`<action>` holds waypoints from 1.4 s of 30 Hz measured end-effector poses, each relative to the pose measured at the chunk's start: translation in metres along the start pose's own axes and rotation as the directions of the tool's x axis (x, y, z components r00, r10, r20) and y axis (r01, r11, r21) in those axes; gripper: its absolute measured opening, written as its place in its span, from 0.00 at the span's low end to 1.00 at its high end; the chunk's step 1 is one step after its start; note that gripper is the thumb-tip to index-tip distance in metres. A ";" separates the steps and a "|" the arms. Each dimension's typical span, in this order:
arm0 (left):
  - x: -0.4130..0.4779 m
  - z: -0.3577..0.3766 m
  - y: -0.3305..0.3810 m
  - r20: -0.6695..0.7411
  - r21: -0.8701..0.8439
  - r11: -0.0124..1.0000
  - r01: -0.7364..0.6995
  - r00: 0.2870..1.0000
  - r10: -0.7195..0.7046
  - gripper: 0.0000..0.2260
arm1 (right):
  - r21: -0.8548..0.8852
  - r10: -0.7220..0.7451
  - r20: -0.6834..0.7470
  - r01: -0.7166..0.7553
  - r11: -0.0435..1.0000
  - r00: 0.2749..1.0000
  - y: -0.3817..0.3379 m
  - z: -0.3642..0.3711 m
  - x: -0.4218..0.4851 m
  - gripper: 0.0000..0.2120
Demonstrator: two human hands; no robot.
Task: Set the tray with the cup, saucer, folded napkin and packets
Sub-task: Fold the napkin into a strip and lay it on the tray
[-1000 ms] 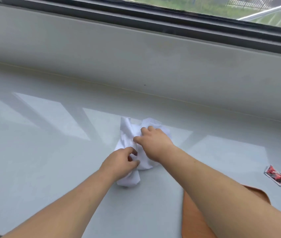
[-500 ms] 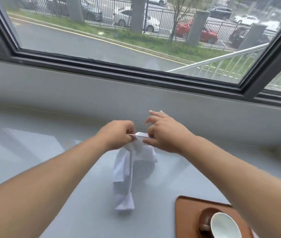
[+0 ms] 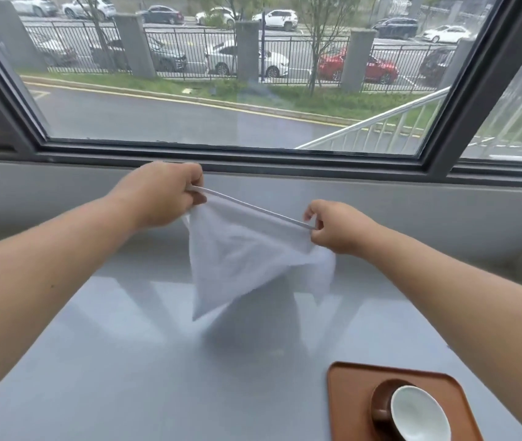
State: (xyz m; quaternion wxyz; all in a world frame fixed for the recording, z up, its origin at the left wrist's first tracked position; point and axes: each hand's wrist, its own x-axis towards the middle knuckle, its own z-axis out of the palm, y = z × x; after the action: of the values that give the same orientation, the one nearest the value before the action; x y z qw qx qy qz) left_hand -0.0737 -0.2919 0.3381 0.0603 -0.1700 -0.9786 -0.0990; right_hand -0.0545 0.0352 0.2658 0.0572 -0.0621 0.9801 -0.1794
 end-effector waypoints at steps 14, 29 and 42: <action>-0.017 0.010 -0.066 -0.197 -0.128 0.953 0.273 0.935 -0.295 0.05 | -0.202 -0.061 -0.527 -0.056 0.978 0.848 0.003 -0.038 0.000 0.09; -0.170 0.086 -0.056 -0.036 -0.102 0.948 0.300 0.952 -0.305 0.08 | -0.315 -0.158 -0.271 0.067 0.947 0.950 0.033 0.077 -0.147 0.11; -0.333 0.229 -0.087 0.490 0.066 0.851 0.522 0.725 -0.483 0.10 | -0.309 -0.105 0.356 0.223 0.924 0.929 0.058 0.257 -0.222 0.14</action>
State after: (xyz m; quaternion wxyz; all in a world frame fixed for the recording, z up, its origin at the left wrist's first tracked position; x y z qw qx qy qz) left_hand 0.1881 -0.4295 0.0500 -0.2249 0.0798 -0.9657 -0.1025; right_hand 0.1929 0.0320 0.0259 0.1946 -0.1835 0.9636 0.0036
